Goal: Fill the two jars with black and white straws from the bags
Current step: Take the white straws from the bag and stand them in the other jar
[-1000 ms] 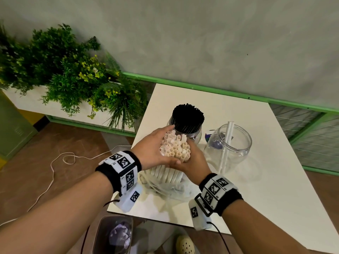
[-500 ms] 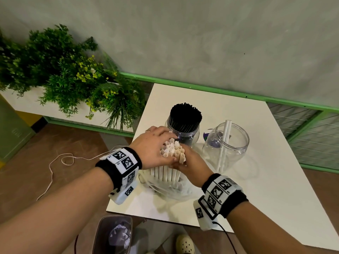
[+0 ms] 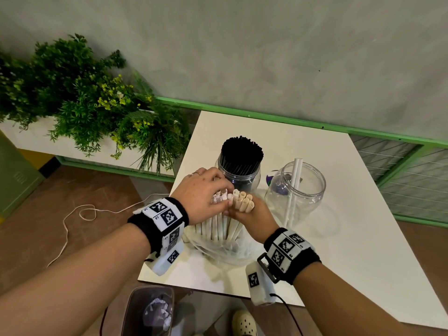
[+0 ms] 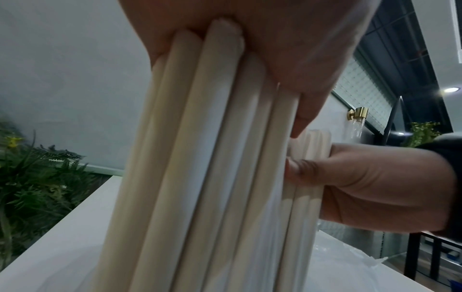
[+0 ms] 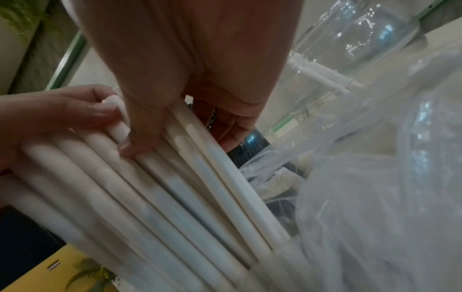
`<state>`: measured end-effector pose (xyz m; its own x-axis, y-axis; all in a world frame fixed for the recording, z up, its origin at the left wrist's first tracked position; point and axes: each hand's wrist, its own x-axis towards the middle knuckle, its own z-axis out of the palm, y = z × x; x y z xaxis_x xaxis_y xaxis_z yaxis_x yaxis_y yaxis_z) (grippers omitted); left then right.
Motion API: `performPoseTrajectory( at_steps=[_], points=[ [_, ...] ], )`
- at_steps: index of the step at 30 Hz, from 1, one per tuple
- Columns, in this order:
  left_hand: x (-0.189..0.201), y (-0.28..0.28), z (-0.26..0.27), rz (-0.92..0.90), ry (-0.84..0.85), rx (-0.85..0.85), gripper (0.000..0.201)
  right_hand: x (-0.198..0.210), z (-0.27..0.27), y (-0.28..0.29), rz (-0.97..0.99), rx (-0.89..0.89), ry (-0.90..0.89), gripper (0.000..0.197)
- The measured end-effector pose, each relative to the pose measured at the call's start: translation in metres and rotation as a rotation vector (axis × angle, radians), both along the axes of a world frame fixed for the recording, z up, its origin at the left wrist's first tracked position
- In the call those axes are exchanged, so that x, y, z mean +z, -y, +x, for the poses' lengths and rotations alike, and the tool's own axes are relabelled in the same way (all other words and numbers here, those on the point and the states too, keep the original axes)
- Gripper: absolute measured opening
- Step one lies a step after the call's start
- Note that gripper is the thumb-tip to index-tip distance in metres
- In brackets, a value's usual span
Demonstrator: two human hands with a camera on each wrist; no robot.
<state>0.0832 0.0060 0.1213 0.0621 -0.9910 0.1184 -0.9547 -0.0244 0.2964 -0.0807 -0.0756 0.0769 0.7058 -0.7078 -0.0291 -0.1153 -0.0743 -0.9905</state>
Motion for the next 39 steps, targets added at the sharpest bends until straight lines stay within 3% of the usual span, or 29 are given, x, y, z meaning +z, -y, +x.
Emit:
performPoseTrajectory(
  at_steps=[5,8,13,17,21,28,39],
  points=[
    [0.0,0.002,-0.002,0.021,-0.014,0.048,0.047,-0.002,-0.005,-0.003,-0.1,-0.005,-0.02,0.019],
    [0.0,0.001,-0.001,0.02,-0.025,0.055,0.046,0.002,-0.01,-0.006,-0.168,-0.129,0.049,0.009],
    [-0.001,0.002,-0.001,0.017,-0.029,0.05,0.044,0.011,-0.008,-0.003,-0.271,-0.331,0.192,0.035],
    [0.0,0.005,-0.001,0.037,-0.005,0.067,0.046,0.044,-0.012,0.007,-0.336,-0.367,0.314,0.053],
    [-0.001,0.008,-0.003,0.03,0.007,0.071,0.048,0.086,-0.024,0.028,-0.371,-0.422,0.4,0.049],
    [0.002,0.018,-0.005,0.038,0.022,0.089,0.052,0.149,-0.06,0.078,-0.596,-0.578,0.525,0.048],
    [-0.002,0.017,-0.01,-0.016,-0.002,0.101,0.045,0.102,-0.073,0.116,-0.569,-0.782,0.378,0.049]
  ],
)
